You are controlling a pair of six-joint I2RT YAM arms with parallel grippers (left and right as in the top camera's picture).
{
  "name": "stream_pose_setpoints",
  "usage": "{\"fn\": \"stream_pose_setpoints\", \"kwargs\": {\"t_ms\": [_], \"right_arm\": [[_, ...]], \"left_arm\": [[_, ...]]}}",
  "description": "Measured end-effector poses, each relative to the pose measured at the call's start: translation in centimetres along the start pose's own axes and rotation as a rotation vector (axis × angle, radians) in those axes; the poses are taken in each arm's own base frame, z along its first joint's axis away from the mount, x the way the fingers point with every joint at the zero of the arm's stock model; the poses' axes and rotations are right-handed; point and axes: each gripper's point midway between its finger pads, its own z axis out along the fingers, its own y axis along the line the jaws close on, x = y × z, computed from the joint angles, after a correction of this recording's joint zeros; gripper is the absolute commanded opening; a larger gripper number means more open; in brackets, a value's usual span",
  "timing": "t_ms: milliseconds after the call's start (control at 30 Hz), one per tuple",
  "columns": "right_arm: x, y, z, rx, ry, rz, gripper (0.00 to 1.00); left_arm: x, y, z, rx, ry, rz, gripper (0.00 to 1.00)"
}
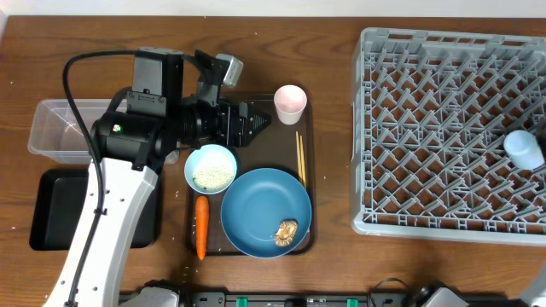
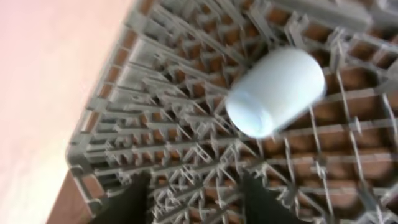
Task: Sort waste into correct bins and load items into the dishwasher rack
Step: 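Lower the light-blue cup upside down into the rack, open right gripper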
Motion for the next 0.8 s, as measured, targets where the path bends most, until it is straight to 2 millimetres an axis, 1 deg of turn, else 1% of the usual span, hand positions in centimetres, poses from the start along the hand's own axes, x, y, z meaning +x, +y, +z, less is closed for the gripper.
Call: {"fn": "stream_pose_setpoints", "kwargs": {"t_ms": [67, 200, 367, 433, 600, 800], "right_arm": [[0.7, -0.5, 0.8, 0.038, 0.030, -0.017, 0.10], [2.3, -0.6, 3.8, 0.100, 0.082, -0.086, 0.01], [3.1, 0.5, 8.1, 0.153, 0.072, -0.263, 0.01], [3.3, 0.5, 9.1, 0.201, 0.056, -0.315, 0.01], [3.2, -0.9, 10.0, 0.313, 0.035, -0.371, 0.01], [3.3, -3.4, 11.1, 0.432, 0.052, -0.387, 0.02]], "left_arm": [[0.0, 0.0, 0.0, 0.000, 0.000, 0.000, 0.72], [0.0, 0.0, 0.0, 0.000, 0.000, 0.000, 0.72], [0.0, 0.0, 0.0, 0.000, 0.000, 0.000, 0.72], [0.0, 0.0, 0.0, 0.000, 0.000, 0.000, 0.72], [0.2, 0.0, 0.0, -0.001, 0.006, -0.005, 0.72], [0.2, 0.0, 0.0, -0.001, 0.006, -0.006, 0.72]]}}
